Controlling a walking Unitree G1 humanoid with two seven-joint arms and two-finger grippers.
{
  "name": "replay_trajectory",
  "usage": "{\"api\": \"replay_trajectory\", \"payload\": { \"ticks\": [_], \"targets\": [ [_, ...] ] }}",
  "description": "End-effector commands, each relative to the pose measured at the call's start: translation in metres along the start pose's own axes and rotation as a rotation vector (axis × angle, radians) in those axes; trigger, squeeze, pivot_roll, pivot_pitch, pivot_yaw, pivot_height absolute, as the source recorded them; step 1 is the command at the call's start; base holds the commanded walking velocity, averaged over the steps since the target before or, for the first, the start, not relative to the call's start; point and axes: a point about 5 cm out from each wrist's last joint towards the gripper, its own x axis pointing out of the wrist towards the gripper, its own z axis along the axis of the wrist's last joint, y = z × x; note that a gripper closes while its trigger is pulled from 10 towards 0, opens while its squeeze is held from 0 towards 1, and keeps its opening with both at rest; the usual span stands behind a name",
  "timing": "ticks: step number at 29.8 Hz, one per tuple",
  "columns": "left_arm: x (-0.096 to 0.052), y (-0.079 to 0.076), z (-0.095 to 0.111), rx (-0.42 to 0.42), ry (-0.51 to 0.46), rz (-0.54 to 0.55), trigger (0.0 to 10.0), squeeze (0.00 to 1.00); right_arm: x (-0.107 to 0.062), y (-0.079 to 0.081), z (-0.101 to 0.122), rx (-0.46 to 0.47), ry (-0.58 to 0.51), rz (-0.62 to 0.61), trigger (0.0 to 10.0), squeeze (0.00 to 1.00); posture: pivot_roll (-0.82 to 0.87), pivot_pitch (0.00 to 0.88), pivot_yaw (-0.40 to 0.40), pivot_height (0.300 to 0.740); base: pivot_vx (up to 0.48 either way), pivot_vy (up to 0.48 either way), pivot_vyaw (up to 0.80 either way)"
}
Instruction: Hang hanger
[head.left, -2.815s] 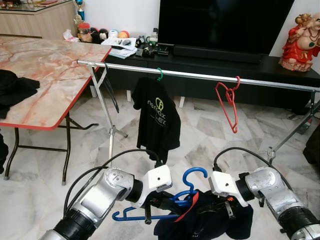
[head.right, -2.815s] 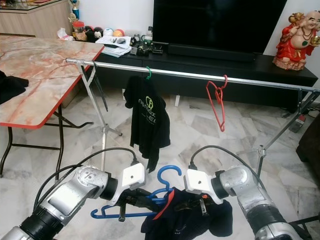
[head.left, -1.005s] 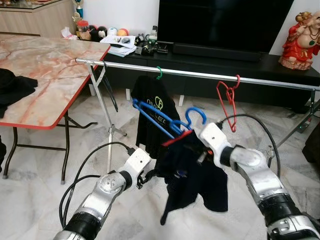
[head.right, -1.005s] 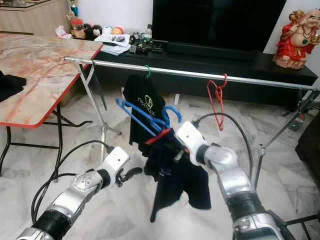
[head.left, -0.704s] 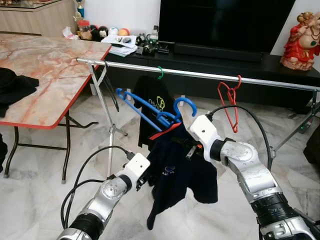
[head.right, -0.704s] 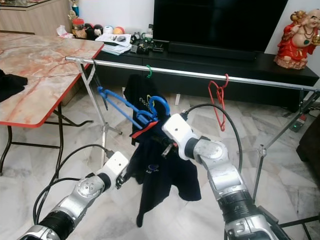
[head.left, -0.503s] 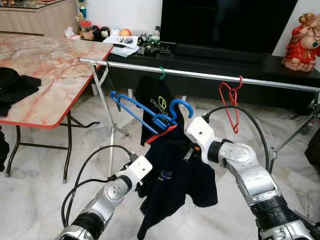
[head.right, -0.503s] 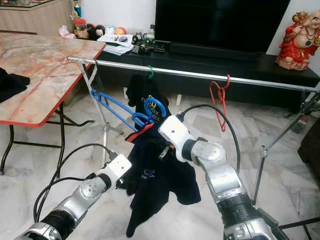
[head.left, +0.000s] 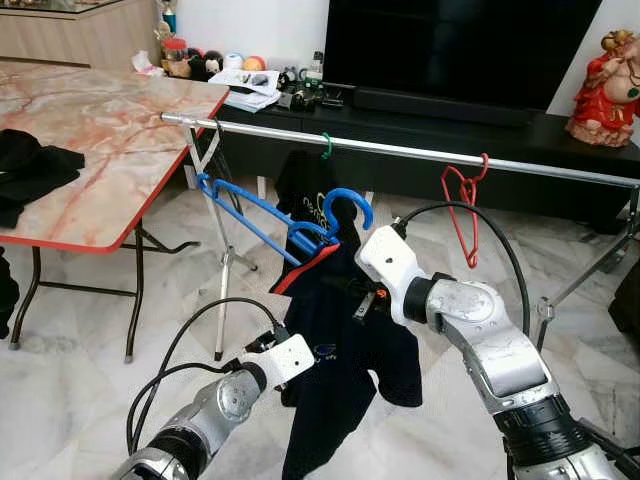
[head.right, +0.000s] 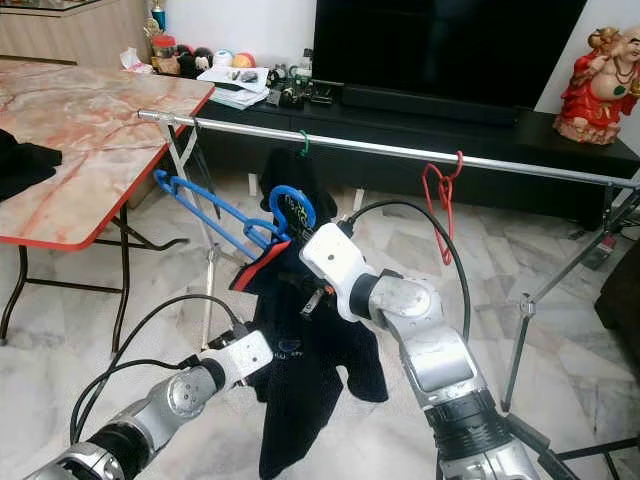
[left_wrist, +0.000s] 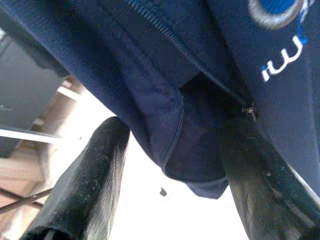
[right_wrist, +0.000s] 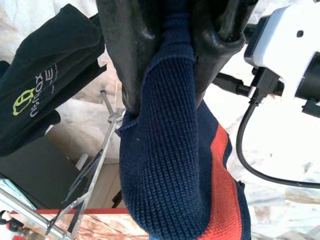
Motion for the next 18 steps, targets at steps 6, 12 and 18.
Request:
{"api": "replay_trajectory", "payload": {
  "ticks": [6,12,18],
  "targets": [
    [0.0030,0.0036,0.0031,0.007,0.010,-0.009,10.0,0.00,-0.0024,-0.0008,0.0120,-0.028,-0.032,-0.009,0.0,0.00,0.01,0.062,-0.100,0.740,0.000,0.000,0.00],
    [0.0033,-0.0005,0.0027,0.032,0.014,-0.024,10.0,0.00,-0.0014,-0.0004,0.0111,-0.027,-0.024,-0.009,0.0,0.00,0.01,0.063,-0.099,0.740,0.000,0.000,0.00],
    [0.0008,0.0009,0.0018,0.065,0.003,-0.041,10.0,0.00,-0.0022,-0.0039,0.0069,-0.024,-0.007,-0.027,0.0,0.00,0.01,0.065,-0.099,0.740,0.000,0.000,0.00]
  ]
}}
